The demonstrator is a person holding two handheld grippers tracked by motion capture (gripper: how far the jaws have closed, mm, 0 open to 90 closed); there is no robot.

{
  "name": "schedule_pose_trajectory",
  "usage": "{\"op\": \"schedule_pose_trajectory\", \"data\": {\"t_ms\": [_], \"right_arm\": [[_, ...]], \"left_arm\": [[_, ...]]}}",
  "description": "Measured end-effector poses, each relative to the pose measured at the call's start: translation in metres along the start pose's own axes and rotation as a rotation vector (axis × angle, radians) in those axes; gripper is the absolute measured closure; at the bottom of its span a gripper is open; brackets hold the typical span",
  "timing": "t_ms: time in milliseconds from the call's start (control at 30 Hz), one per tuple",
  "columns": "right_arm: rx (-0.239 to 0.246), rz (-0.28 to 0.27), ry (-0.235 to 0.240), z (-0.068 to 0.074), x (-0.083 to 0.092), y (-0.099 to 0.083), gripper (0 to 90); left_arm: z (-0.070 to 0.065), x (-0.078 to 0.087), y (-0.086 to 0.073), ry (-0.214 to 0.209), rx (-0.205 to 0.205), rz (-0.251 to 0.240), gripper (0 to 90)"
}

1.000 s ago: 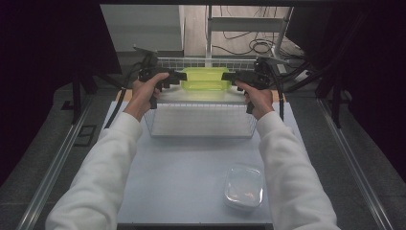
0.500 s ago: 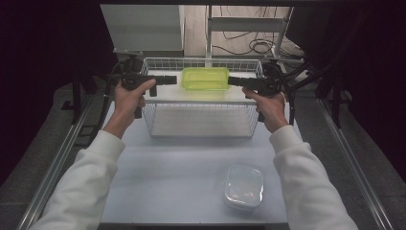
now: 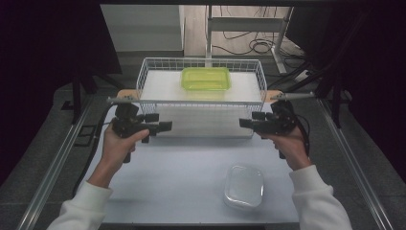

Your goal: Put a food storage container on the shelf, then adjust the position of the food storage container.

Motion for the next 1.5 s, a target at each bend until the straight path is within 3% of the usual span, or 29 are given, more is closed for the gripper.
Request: {"op": "schedule_pose_trajectory", "data": {"t_ms": [33, 133, 167, 200, 333, 433, 500, 667, 933, 1167, 1367, 1500], "right_arm": [[-0.013, 0.023, 0.007, -0.001, 0.001, -0.018, 29.6], [-0.016, 0.054, 0.004, -0.001, 0.002, -0.039, 30.0], [-0.016, 0.054, 0.004, -0.001, 0.002, -0.039, 30.0], [-0.027, 0.069, 0.008, -0.002, 0.003, -0.053, 31.0], [-0.027, 0.088, 0.004, -0.002, 0.004, -0.068, 31.1], [-0.031, 0.125, 0.005, 0.001, 0.004, -0.085, 31.8], [-0.036, 0.135, 0.006, 0.001, 0.003, -0.093, 31.8], [-0.042, 0.149, 0.003, 0.002, 0.003, -0.104, 32.1], [-0.042, 0.147, -0.011, 0.003, 0.004, -0.108, 32.5], [-0.012, 0.165, -0.005, 0.008, 0.009, -0.113, 32.6], [-0.026, 0.152, -0.033, 0.004, 0.019, -0.118, 35.3], [-0.035, 0.173, -0.057, 0.002, 0.025, -0.128, 38.7]], "left_arm": [[0.001, -0.002, -0.012, 0.022, 0.001, 0.018, 25.7], [0.003, -0.005, -0.033, 0.053, 0.009, 0.050, 25.7], [0.003, -0.005, -0.033, 0.053, 0.009, 0.050, 25.9], [0.006, -0.007, -0.046, 0.067, 0.023, 0.066, 25.9], [0.009, -0.011, -0.064, 0.097, 0.027, 0.110, 25.8], [0.011, -0.010, -0.080, 0.093, 0.059, 0.119, 25.9], [0.010, -0.011, -0.087, 0.100, 0.055, 0.135, 25.7], [0.011, -0.007, -0.092, 0.132, 0.034, 0.145, 25.3], [0.012, -0.008, -0.098, 0.124, 0.057, 0.147, 25.1], [0.009, -0.015, -0.103, 0.135, 0.043, 0.174, 23.9], [0.008, -0.017, -0.105, 0.152, 0.034, 0.186, 23.6], [0.006, -0.023, -0.111, 0.152, 0.027, 0.212, 23.5]]}}
Point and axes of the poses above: each handheld gripper's, and its own axes: x roughly backward along the jaws, y roughly out of its top, z roughly to its left, the point moved 2 cm from there along -x, roughly forward along the jaws, and after that the axes turned 1 degree about -x, right-handed, at the moved point
